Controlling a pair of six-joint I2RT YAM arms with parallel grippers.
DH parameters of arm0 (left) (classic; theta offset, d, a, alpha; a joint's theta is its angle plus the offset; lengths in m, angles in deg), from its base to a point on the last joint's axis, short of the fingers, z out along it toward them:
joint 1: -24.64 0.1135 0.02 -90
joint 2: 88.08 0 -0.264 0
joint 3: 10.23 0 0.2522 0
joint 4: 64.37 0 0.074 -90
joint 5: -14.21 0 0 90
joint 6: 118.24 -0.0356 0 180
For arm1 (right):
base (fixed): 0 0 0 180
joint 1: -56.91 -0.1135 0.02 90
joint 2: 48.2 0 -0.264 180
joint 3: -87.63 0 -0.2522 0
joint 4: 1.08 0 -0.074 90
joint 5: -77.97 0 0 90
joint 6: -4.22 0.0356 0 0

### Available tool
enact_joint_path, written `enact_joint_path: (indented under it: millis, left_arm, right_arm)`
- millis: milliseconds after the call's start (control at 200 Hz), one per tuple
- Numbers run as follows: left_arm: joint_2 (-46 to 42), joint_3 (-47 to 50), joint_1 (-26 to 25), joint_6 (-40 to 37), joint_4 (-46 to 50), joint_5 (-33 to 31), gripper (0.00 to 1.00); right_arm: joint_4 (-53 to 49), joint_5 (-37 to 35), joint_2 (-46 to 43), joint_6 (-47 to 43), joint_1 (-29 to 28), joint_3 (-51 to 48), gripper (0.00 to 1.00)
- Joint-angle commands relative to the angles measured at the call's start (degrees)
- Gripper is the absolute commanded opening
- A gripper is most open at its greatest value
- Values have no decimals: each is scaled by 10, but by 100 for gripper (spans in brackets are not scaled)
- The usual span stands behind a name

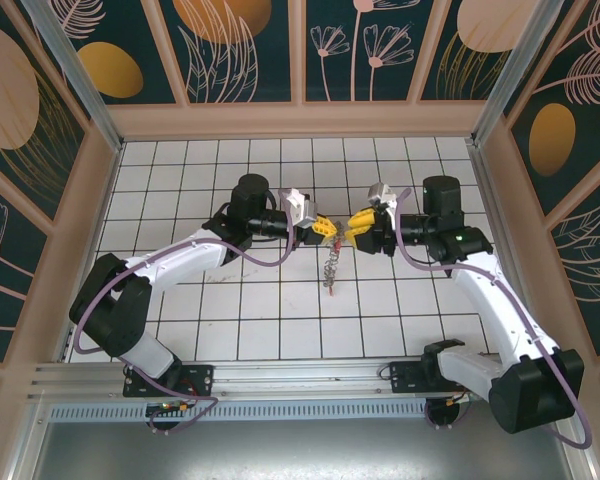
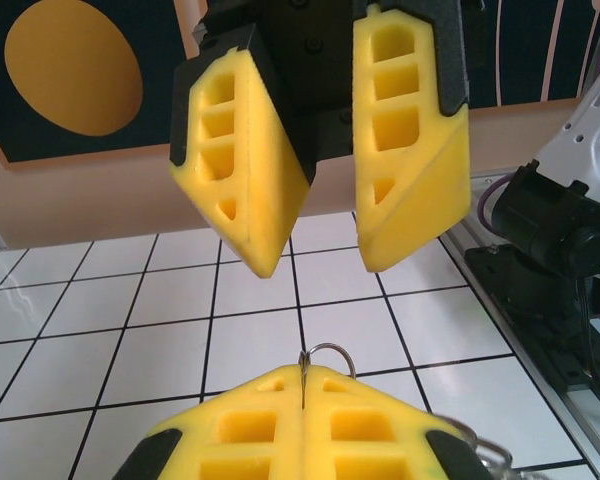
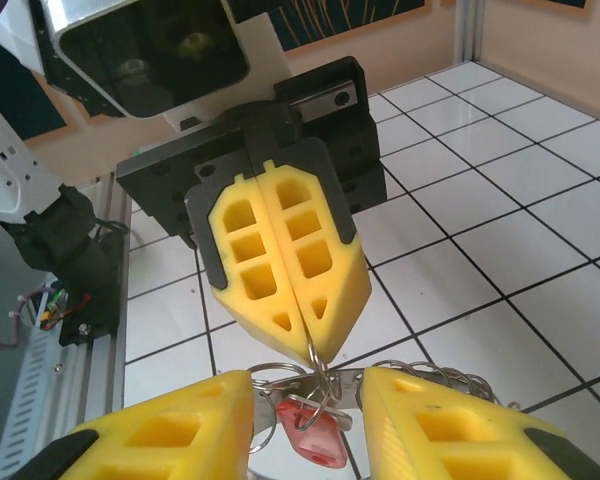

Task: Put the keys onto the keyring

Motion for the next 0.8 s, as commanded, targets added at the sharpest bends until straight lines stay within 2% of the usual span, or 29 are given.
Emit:
enact_joint_path:
  millis: [0, 165, 621, 796]
  left_arm:
    - [-21, -6, -3, 2, -33, 6, 0]
    - [-23, -6, -3, 11, -44, 8, 0]
    - [-25, -1, -2, 23, -60, 2, 0]
    - [-26, 2, -3, 35, -77, 4, 0]
  right_arm:
    - [13, 7, 12, 32, -3, -12, 34]
    - [8, 13, 32, 36, -5, -13, 27]
    - [-13, 7, 49, 52, -16, -10, 30]
    - [-15, 1, 54, 55, -16, -16, 7]
